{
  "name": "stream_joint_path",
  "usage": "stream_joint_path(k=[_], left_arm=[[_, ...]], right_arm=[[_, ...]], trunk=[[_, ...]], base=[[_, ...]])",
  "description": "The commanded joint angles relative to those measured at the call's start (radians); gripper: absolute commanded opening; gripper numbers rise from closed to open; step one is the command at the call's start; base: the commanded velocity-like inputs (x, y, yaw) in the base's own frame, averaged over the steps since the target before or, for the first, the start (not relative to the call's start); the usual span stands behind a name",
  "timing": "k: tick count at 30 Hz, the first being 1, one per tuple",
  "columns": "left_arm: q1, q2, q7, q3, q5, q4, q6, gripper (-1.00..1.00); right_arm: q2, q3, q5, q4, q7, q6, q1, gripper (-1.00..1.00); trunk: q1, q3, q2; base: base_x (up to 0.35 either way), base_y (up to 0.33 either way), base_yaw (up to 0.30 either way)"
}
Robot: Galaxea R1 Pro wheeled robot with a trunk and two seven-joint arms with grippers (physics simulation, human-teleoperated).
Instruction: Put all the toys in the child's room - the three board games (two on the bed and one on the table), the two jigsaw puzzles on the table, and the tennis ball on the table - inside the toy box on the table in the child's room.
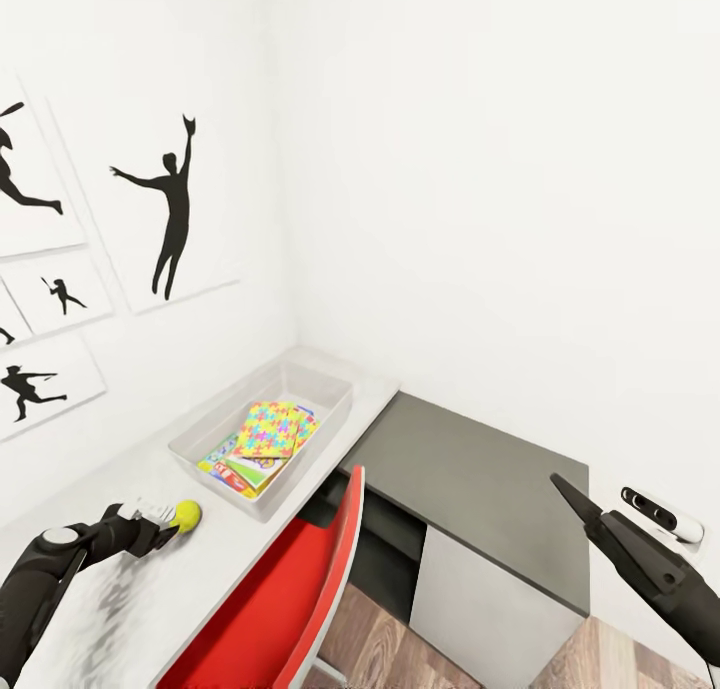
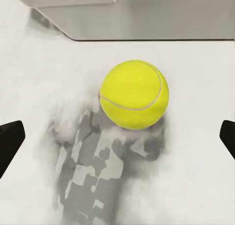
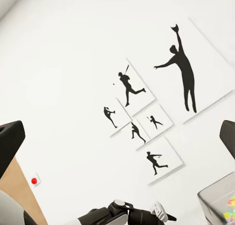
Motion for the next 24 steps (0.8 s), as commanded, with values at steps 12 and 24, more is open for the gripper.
stream_joint_path(k=[12, 24], left_arm=[[-0.002, -0.005, -0.007, 0.002, -0.004, -0.001, 0.003, 1.00], [-0.002, -0.012, -0.007, 0.002, -0.007, -0.001, 0.003, 1.00]], right_arm=[[0.000, 0.000, -0.001, 0.000, 0.002, 0.010, -0.001, 1.00], [0.000, 0.000, -0.001, 0.000, 0.003, 0.008, -0.001, 1.00]], trunk=[[0.001, -0.022, -0.002], [0.001, -0.042, -0.002]], base=[[0.000, 0.000, 0.000], [0.003, 0.000, 0.000]])
